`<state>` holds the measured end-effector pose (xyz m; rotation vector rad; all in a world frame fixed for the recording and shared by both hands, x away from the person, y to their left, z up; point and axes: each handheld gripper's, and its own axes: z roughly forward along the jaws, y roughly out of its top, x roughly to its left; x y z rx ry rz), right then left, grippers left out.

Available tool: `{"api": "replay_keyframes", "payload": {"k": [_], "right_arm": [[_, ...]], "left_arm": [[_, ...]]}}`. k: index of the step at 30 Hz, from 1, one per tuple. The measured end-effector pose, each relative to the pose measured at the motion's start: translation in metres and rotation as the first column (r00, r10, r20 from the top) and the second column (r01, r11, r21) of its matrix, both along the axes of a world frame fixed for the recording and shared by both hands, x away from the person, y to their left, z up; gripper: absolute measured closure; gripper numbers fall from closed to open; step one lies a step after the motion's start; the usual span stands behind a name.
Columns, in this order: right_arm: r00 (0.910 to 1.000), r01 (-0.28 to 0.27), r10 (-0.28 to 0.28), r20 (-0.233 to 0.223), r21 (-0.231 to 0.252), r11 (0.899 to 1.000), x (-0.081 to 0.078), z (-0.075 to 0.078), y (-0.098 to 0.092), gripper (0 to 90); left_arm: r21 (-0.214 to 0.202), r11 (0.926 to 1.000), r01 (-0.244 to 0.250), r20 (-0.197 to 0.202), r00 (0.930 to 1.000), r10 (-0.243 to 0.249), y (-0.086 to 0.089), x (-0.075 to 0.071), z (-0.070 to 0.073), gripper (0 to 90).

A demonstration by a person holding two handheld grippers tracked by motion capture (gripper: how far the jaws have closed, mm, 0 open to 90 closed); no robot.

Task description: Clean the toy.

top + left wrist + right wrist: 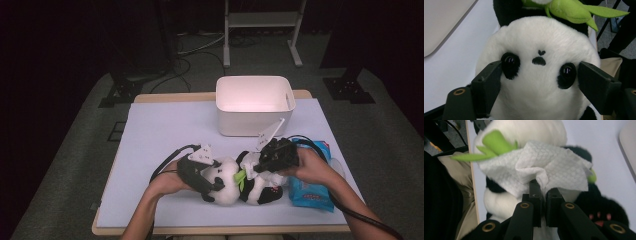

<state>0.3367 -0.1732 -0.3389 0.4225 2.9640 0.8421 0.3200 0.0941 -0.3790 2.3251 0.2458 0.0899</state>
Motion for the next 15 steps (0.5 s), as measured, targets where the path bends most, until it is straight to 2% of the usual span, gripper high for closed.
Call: {"api": "replay_keyframes", "payload": {"k": [5, 10, 15], "right_arm": [[0.999, 0.042, -0.041, -0.016, 0.026, 0.999, -0.003, -0.008, -0.022, 85.1], [0.9958, 0.085, -0.084, -0.036, 0.018, 0.996, -0.006, -0.017, -0.042, 85.1], [0.994, 0.102, -0.101, -0.041, 0.01, 0.995, -0.007, -0.019, -0.052, 85.1]], "left_arm": [[0.015, 0.9999, -0.001, 0.012, 0.9999, 0.001, -0.004, -0.001, -0.001, 21.8], [0.03, 0.9995, 0.002, 0.026, 0.9997, -0.003, -0.01, 0.0, -0.002, 21.7], [0.029, 0.9996, 0.003, 0.03, 0.9995, -0.004, -0.016, 0.001, -0.003, 21.9]]}}
